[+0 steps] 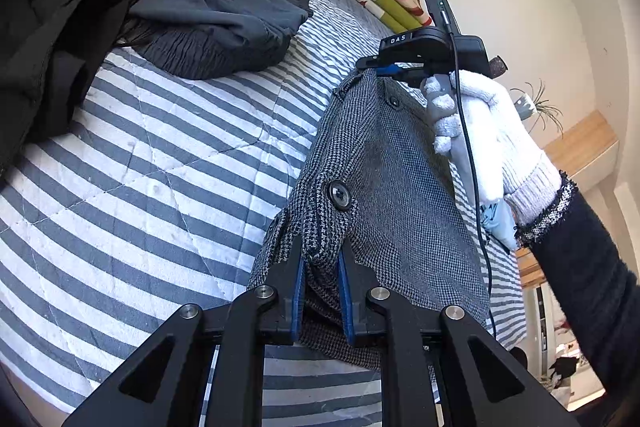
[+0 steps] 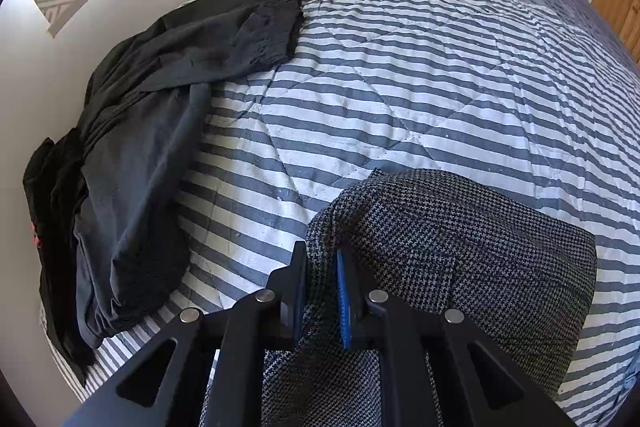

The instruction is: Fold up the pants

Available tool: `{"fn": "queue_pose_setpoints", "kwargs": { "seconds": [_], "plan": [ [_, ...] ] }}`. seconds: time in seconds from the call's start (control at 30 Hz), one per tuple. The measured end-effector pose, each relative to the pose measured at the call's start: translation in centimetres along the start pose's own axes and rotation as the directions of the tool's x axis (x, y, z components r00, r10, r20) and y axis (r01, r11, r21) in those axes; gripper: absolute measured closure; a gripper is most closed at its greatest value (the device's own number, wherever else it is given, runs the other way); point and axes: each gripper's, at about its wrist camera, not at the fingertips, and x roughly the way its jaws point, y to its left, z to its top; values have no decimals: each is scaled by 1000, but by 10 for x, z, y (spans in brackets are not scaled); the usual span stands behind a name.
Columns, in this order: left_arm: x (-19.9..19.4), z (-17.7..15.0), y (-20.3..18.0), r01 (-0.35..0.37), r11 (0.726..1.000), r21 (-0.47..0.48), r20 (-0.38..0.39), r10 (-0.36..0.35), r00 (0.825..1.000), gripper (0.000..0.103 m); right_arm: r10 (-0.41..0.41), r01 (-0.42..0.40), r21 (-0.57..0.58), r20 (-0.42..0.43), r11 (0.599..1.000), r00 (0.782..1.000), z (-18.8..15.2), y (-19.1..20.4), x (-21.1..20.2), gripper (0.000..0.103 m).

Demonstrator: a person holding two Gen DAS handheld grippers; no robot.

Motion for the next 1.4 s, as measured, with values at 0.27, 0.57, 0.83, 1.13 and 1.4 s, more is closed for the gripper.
{"fn": "queue_pose_setpoints", "kwargs": {
  "seconds": [0.27,0.57,0.83,1.13,1.4],
  "plan": [
    [8,-12,-6,-53,996,65,-28,55,998,86,149,-147,-36,76,989,986,1,-17,-56,68],
    [-11,-15,-15,-99,994,50,8,99,995,52,223,-222,-24,88,975,971,-118,-98,-142,67],
    [-28,-56,-59,-125,989,84,15,124,992,48,286,-286,111,14,952,958,-235,-150,-137,66],
    [2,-118,-146,57,983,174,-196,-22,980,49,360,-359,90,0,929,933,-277,-142,-135,66],
    [49,-119,-158,62,997,42,-229,-51,972,56,404,-402,83,-17,912,915,-282,-133,-122,66]
  ]
}}
